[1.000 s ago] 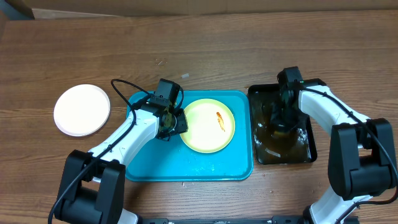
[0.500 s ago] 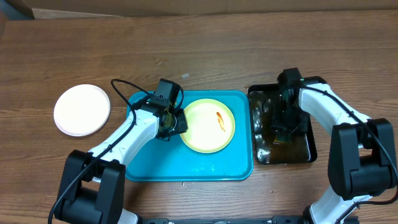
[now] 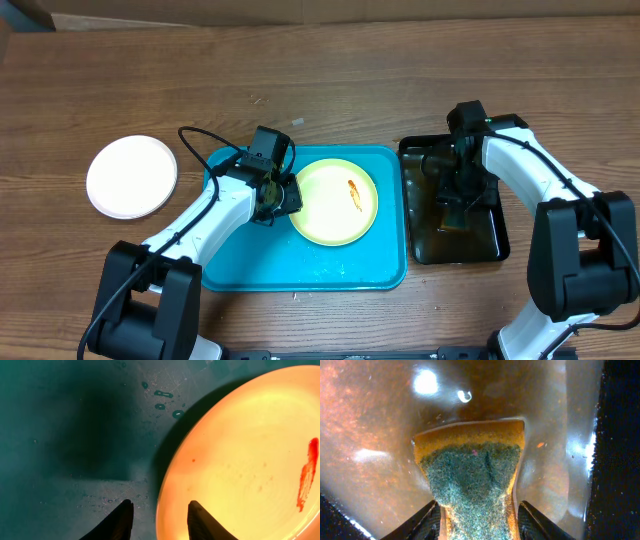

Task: Clean dirty plates on tray and stack at the side
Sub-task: 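Rub the sponge in the water of the black tray with the right gripper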

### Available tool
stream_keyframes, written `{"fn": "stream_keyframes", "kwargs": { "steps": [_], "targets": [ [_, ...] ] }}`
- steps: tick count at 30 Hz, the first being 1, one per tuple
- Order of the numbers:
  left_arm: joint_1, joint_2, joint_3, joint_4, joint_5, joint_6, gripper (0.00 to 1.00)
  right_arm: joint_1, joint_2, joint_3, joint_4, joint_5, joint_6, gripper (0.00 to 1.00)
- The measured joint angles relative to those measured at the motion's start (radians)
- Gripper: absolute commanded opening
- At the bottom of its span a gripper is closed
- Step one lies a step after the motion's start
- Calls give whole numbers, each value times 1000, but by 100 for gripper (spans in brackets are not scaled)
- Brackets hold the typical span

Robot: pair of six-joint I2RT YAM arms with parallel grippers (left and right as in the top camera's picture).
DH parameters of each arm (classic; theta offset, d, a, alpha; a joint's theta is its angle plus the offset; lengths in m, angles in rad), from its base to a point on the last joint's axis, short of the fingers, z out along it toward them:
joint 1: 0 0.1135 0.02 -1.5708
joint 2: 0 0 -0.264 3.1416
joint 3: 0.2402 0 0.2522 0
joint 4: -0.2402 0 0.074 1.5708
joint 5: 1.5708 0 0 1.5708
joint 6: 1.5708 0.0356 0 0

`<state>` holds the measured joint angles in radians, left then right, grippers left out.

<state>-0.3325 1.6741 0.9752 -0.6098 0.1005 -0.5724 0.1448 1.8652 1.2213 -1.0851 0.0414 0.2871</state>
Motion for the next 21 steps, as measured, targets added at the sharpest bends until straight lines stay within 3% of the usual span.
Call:
{"fn": "stream_keyframes", "kwargs": {
  "steps": [2, 4, 6, 13, 16, 21],
  "targets": [
    [0, 0, 0, 0, 0, 0, 29, 0, 0, -3, 9, -1, 1, 39],
    [0, 2, 0, 3, 0, 5, 25, 0, 0, -9, 19, -3, -3, 17],
    [0, 10, 0, 11, 2, 11, 23, 0, 0, -13, 23, -10, -5, 4],
    [0, 32, 0, 16, 14, 26, 22, 0, 0, -17, 54, -53, 1, 4],
    [0, 32, 0, 16, 16, 26, 13, 0, 0, -17, 73, -79, 1, 4],
    [0, 32, 0, 16, 16, 30, 7, 0, 0, -17, 84, -91, 0, 4]
  ]
}}
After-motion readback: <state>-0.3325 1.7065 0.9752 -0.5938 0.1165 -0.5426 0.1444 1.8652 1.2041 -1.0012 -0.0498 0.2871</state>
